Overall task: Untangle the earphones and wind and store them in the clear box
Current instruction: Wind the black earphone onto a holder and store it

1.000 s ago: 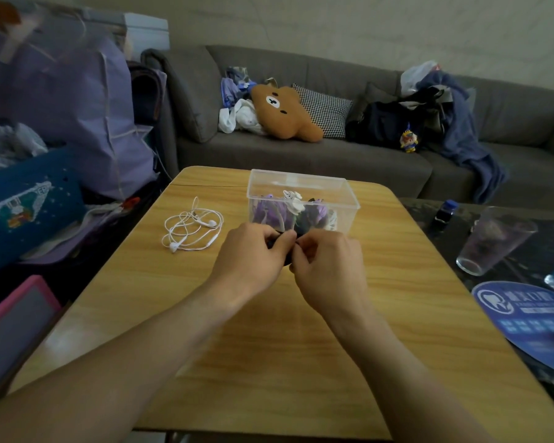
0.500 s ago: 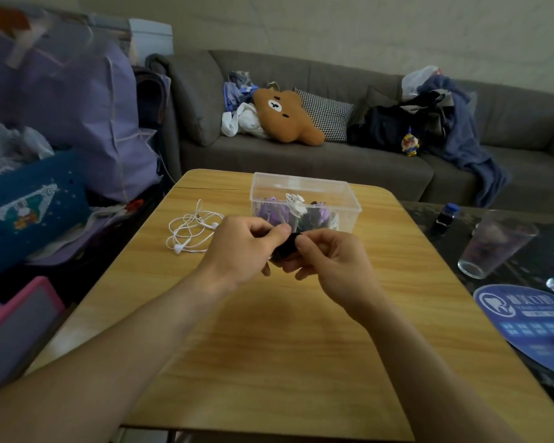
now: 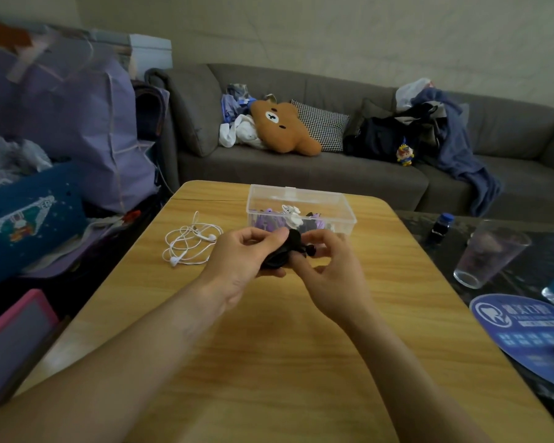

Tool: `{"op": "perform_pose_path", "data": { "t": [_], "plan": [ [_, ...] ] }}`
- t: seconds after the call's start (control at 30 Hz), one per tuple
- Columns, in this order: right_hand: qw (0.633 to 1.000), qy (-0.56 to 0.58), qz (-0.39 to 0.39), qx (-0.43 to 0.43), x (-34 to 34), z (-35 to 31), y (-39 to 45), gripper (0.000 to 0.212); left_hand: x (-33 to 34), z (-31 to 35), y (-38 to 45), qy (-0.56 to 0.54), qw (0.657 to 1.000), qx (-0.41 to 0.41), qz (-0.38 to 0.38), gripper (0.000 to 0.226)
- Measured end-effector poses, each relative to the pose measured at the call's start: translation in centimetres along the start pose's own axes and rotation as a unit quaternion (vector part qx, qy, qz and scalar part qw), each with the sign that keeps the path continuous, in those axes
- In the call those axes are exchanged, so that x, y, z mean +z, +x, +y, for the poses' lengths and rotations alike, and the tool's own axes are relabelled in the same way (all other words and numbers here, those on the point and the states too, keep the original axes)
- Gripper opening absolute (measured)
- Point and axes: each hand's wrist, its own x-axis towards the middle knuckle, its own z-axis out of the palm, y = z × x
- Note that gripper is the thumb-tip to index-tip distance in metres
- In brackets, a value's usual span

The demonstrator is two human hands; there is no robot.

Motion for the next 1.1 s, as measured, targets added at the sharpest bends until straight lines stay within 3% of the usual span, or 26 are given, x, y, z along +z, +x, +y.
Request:
{"op": "perform_pose_path", "data": {
  "t": [0.13,0.27,0.37,0.43,0.53,0.67,0.77,0.87,1.0,1.1],
  "plan": [
    [0.999,0.043,-0.018,0.007,0.0,0.0,-0.4,0.012,-0.2,-0.1,0.0,0.001,1.0,-0.015,0.004,0.03],
    [0.99,0.135,-0.015,-0.019,0.2,-1.0,-1.1,0.016,-0.1,-0.4,0.5,0.041,0.995,0.016,0.094,0.028],
    [0.969,0.242,-0.031,0.031,0.9,-1.6,-1.6,0.012,0.1,-0.5,0.8,0.004,0.992,0.024,0.125,0.017],
    [0.932,0.344,-0.041,0.103,1.5,-1.9,-1.9,0.007,0.4,-0.6,0.7,-0.016,0.989,0.034,0.141,0.019],
    [0.845,0.49,-0.079,0.196,1.9,-2.1,-1.9,0.007,0.8,-0.7,0.5,-0.055,0.985,0.04,0.157,0.021],
    [0.798,0.547,-0.11,0.229,2.1,-1.9,-2.0,0.017,1.5,-0.9,0.4,-0.098,0.984,0.023,0.15,0.013],
    [0.806,0.541,-0.085,0.226,2.3,-1.4,-2.0,0.012,2.0,-0.8,0.1,-0.033,0.994,0.024,0.1,0.024],
    [0.82,0.523,-0.088,0.214,2.0,-1.4,-1.8,0.007,2.0,-0.6,-0.4,0.008,0.993,0.065,0.1,0.034],
    [0.828,0.514,-0.116,0.192,2.0,-1.8,-1.8,0.007,2.2,-0.4,-0.5,-0.052,0.985,0.092,0.139,0.035],
    [0.828,0.52,-0.111,0.177,2.7,-1.9,-2.0,0.004,2.3,-0.3,-0.5,-0.124,0.983,0.073,0.114,0.038]
  ]
}}
